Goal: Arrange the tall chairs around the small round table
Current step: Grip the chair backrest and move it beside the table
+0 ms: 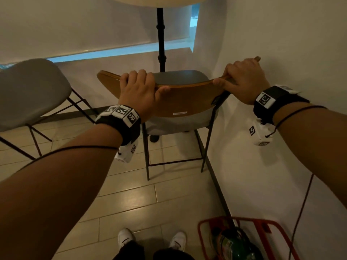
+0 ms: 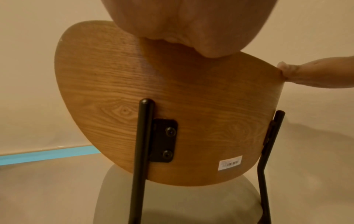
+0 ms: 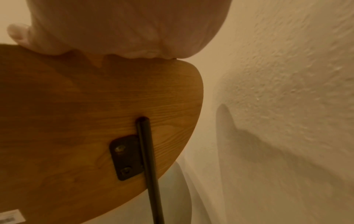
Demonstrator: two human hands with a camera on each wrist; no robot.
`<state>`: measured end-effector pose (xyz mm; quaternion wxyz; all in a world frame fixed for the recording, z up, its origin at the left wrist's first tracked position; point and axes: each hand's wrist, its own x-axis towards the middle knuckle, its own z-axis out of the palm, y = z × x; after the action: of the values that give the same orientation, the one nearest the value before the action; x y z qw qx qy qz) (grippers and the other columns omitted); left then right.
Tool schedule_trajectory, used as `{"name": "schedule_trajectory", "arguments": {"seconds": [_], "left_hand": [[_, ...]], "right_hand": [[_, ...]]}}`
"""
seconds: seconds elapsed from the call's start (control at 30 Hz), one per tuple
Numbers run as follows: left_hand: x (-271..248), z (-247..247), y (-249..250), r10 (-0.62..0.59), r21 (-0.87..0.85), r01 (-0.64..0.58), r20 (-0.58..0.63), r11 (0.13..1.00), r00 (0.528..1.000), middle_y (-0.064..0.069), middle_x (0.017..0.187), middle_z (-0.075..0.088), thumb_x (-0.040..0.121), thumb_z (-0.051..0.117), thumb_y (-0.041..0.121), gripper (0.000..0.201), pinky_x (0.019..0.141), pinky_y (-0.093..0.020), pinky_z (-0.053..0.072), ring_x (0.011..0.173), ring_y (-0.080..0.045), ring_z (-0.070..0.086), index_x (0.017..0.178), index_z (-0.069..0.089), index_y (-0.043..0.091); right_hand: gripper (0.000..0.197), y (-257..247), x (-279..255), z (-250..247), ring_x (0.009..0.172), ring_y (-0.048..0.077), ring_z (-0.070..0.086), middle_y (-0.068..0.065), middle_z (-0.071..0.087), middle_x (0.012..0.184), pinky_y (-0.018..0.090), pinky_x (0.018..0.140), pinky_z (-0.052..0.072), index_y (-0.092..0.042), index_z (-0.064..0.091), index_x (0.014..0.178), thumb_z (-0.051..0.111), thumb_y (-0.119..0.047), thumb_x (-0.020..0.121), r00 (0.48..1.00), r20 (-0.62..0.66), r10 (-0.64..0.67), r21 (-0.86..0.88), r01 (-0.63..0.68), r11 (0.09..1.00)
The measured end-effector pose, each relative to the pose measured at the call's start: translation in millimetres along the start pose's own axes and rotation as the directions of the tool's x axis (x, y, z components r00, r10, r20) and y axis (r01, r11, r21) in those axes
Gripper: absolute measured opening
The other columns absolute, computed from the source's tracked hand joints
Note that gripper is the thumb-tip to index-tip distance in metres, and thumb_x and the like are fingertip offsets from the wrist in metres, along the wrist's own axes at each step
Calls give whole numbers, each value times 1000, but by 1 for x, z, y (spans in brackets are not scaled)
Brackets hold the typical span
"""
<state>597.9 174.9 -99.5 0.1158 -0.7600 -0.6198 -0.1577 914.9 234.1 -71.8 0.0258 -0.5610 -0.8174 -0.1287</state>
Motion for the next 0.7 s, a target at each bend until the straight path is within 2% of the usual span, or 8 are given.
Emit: {"name": "schedule_trajectory", "arguments": {"seconds": [0.07,0.17,0.27,0.37,0.5,0.57,0.63,0.7], "left_hand": [[3,0,-3,-4,-5,4,-10,1000,1000,-12,100,51,101,24,61,58,95,-47,30,93,-32,46,101,52,11],[10,1,-8,-4,4,4,-10,1000,1000,-8,95,46,102,24,60,55,95,-47,30,91,-31,45,99,50,11],[16,3,-10,-8,28,8,-3,1000,1000,-9,95,47,102,24,59,54,95,-47,30,90,-31,45,98,50,12],[17,5,-10,-15,27,15,-5,1000,1000,-5,92,40,102,24,60,54,94,-46,29,89,-30,44,98,50,12],[16,2,-12,-20,22,20,26,1000,999,-3,92,38,100,23,62,56,95,-47,30,90,-29,44,99,50,13],[15,-1,-12,-33,-8,34,46,999,998,-4,94,43,99,23,63,57,95,-47,30,91,-29,45,100,51,14],[8,-7,-15,-37,-51,39,52,998,998,-6,101,50,99,26,63,54,97,-46,31,97,-29,48,107,53,16],[-7,-14,-23,-49,-128,48,-3,991,999,-7,119,52,99,31,59,50,103,-46,32,111,-29,48,123,53,21]], "right_hand": [[48,-1,-1,8,82,37,59,19,59,80,56,93,43,-5,61,85,50,-49,102,994,-108,-10,115,22,993],[49,-2,4,10,84,37,54,21,55,84,50,96,35,-5,60,89,49,-50,104,993,-120,2,225,25,974],[54,-4,13,7,88,31,53,17,55,86,50,95,37,-7,59,92,40,-56,104,999,-17,38,132,-35,991],[58,-3,14,7,90,34,56,19,57,89,50,95,38,-6,59,93,38,-59,104,999,-15,46,131,-43,990],[78,-5,9,0,81,27,44,10,48,80,52,94,40,-10,54,84,19,-79,89,999,-21,34,125,-31,992],[74,-8,12,-4,78,28,49,11,54,77,54,96,41,-7,58,80,27,-74,91,999,34,23,115,-27,993],[56,-5,15,1,81,34,60,14,67,83,57,97,47,-7,66,84,49,-59,98,999,32,25,74,-27,997],[39,-2,8,9,96,37,65,14,73,101,58,99,48,-13,72,99,64,-51,97,993,-93,74,206,-53,977]]}}
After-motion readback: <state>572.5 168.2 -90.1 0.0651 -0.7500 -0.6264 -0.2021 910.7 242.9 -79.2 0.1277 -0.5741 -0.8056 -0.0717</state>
